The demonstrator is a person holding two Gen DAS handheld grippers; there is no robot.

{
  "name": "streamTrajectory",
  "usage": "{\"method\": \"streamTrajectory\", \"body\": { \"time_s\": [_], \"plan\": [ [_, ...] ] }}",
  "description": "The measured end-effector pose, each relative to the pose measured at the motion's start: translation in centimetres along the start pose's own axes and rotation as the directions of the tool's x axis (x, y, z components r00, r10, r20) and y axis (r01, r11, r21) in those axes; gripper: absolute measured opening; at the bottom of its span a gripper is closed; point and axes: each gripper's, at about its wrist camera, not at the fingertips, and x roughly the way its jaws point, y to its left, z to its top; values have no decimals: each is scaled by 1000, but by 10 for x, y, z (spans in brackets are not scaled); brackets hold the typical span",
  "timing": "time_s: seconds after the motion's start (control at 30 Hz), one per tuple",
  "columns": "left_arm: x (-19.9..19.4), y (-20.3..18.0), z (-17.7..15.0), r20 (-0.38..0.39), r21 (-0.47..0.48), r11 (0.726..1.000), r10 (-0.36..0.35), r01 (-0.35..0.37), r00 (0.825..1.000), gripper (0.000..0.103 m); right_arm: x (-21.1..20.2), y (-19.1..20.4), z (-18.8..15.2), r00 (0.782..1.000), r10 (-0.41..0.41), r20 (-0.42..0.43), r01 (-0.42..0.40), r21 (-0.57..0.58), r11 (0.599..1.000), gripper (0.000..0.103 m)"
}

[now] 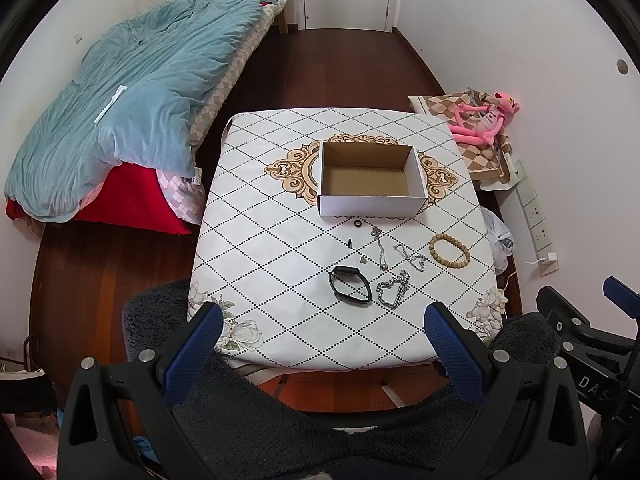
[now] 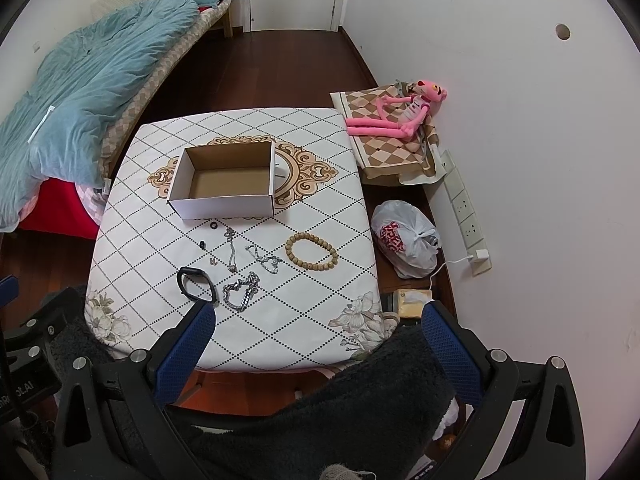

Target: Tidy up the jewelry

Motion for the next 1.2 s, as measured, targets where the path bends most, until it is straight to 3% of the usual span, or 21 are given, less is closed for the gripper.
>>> {"method": "streamTrajectory", "body": {
  "time_s": [1.2],
  "plan": [
    [-1,-2,0,-1,0,1000,-2,2,1000,103,2,2,-1,1000,-5,-4,5,-1,1000,103]
  ]
}}
